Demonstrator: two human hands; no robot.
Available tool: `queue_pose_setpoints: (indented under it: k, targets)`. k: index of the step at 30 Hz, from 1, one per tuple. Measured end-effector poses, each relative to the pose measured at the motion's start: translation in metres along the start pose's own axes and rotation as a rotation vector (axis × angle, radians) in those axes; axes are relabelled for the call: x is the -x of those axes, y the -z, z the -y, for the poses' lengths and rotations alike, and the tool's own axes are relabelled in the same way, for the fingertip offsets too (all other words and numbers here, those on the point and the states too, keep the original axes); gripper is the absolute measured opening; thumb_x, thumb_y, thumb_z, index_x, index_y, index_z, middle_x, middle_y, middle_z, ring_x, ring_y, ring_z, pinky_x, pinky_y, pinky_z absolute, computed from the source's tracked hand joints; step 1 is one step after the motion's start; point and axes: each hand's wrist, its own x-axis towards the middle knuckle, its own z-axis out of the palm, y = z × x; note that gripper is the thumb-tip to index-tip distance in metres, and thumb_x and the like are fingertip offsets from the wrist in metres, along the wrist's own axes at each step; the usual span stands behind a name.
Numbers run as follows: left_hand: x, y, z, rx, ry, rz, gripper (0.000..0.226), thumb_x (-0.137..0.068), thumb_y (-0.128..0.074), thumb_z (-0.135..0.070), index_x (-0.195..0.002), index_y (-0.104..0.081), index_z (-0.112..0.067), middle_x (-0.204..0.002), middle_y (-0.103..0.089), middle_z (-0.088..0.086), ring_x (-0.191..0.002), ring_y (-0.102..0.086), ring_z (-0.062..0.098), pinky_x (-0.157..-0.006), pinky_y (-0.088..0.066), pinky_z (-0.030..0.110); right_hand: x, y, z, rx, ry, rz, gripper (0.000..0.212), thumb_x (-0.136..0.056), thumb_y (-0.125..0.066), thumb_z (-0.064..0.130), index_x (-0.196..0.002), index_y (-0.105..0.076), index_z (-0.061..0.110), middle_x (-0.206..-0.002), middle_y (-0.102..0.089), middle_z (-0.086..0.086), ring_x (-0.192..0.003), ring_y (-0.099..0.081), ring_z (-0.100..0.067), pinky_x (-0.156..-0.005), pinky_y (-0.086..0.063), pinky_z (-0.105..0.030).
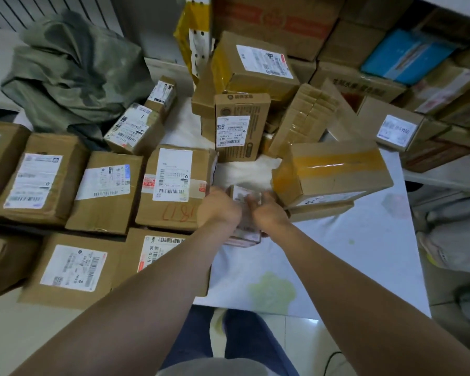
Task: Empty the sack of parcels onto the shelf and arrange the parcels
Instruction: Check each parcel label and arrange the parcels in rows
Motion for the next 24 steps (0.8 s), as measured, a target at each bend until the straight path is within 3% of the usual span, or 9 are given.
queue_pose_setpoints:
  k: [4, 7, 10, 11, 13, 17, 20, 22, 24]
  targets:
    - [0.001, 0.005, -0.006, -0.151, -0.108, 0.078, 0.048, -0.095, -0.047, -0.02, -0.14, -0.042, -0.005, -0.134, -0.055, 0.016, -0.121, -0.055, 0.033, -0.088, -0.05, 0.038, 0.007, 0.005, -0.012, -0.015, -0.048, -0.052, 0.058, -0.101, -0.023, 0.056, -0.139, -0.039, 0.015, -0.134, -0.055, -0.022, -0.121, -0.053, -0.04, -0.097, -0.042, -0.045]
    - [0.005, 0.001, -0.008, -0.273, -0.214, 0.238, 0.052, -0.099, -0.039, -0.033, -0.149, -0.034, -0.017, -0.148, -0.044, 0.009, -0.13, -0.047, 0.031, -0.094, -0.045, 0.038, 0.018, 0.008, -0.022, -0.038, -0.065, 0.092, 0.051, -0.102, -0.032, 0.047, -0.136, -0.044, 0.011, -0.128, -0.056, -0.02, -0.115, -0.057, -0.036, -0.095, -0.049, -0.048]
    - [0.011, -0.008, 0.001, -0.398, -0.218, 0.259, 0.035, -0.097, -0.047, -0.028, -0.125, -0.058, -0.011, -0.13, -0.059, 0.012, -0.117, -0.057, 0.028, -0.083, -0.045, 0.032, 0.03, 0.007, -0.033, -0.202, -0.207, 0.277, 0.058, -0.094, -0.051, 0.047, -0.125, -0.052, -0.002, -0.101, -0.069, -0.021, -0.081, -0.072, -0.035, -0.064, -0.061, -0.05]
    - [0.013, -0.01, 0.004, -0.42, -0.191, 0.26, 0.029, -0.096, -0.05, -0.024, -0.12, -0.061, -0.009, -0.126, -0.061, 0.012, -0.115, -0.058, 0.028, -0.084, -0.047, 0.032, 0.035, 0.009, -0.033, -0.179, -0.225, 0.321, 0.055, -0.094, -0.054, 0.044, -0.118, -0.057, -0.006, -0.096, -0.071, -0.022, -0.076, -0.073, -0.035, -0.06, -0.061, -0.048]
    - [0.014, -0.012, 0.01, -0.487, -0.148, 0.27, 0.024, -0.094, -0.052, -0.015, -0.114, -0.062, -0.008, -0.122, -0.062, 0.011, -0.112, -0.06, 0.027, -0.088, -0.049, 0.033, 0.041, 0.009, -0.034, -0.108, -0.209, 0.369, 0.043, -0.097, -0.055, 0.033, -0.107, -0.063, -0.009, -0.095, -0.072, -0.023, -0.076, -0.073, -0.035, -0.066, -0.062, -0.046]
    - [0.014, -0.011, 0.009, -0.612, -0.15, 0.288, 0.024, -0.091, -0.056, -0.013, -0.114, -0.062, -0.009, -0.122, -0.063, 0.01, -0.111, -0.061, 0.026, -0.091, -0.051, 0.034, 0.046, 0.008, -0.032, -0.045, -0.205, 0.431, 0.031, -0.099, -0.051, 0.02, -0.106, -0.061, -0.009, -0.103, -0.07, -0.024, -0.086, -0.072, -0.039, -0.077, -0.061, -0.048]
    - [0.012, -0.005, 0.002, -0.593, -0.135, 0.18, 0.033, -0.094, -0.055, -0.022, -0.125, -0.057, -0.011, -0.136, -0.054, 0.012, -0.122, -0.053, 0.028, -0.085, -0.049, 0.036, 0.041, 0.012, -0.026, 0.073, -0.142, 0.38, 0.036, -0.101, -0.049, 0.032, -0.101, -0.053, -0.004, -0.109, -0.066, -0.021, -0.082, -0.071, -0.037, -0.072, -0.061, -0.045]
    - [0.009, 0.004, -0.003, -0.436, -0.127, 0.047, 0.043, -0.095, -0.053, -0.026, -0.135, -0.048, -0.012, -0.144, -0.045, 0.017, -0.128, -0.046, 0.031, -0.085, -0.048, 0.039, 0.033, 0.021, -0.02, 0.183, -0.013, 0.221, 0.04, -0.101, -0.046, 0.035, -0.105, -0.058, -0.003, -0.104, -0.066, -0.021, -0.08, -0.071, -0.034, -0.076, -0.061, -0.045]
    - [0.004, 0.017, -0.008, -0.199, -0.155, -0.093, 0.05, -0.094, -0.052, -0.025, -0.14, -0.04, -0.013, -0.139, -0.046, 0.018, -0.125, -0.046, 0.033, -0.092, -0.046, 0.041, 0.027, 0.031, -0.007, 0.124, 0.094, 0.171, 0.039, -0.102, -0.044, 0.034, -0.107, -0.061, 0.0, -0.097, -0.066, -0.018, -0.079, -0.07, -0.031, -0.081, -0.06, -0.045]
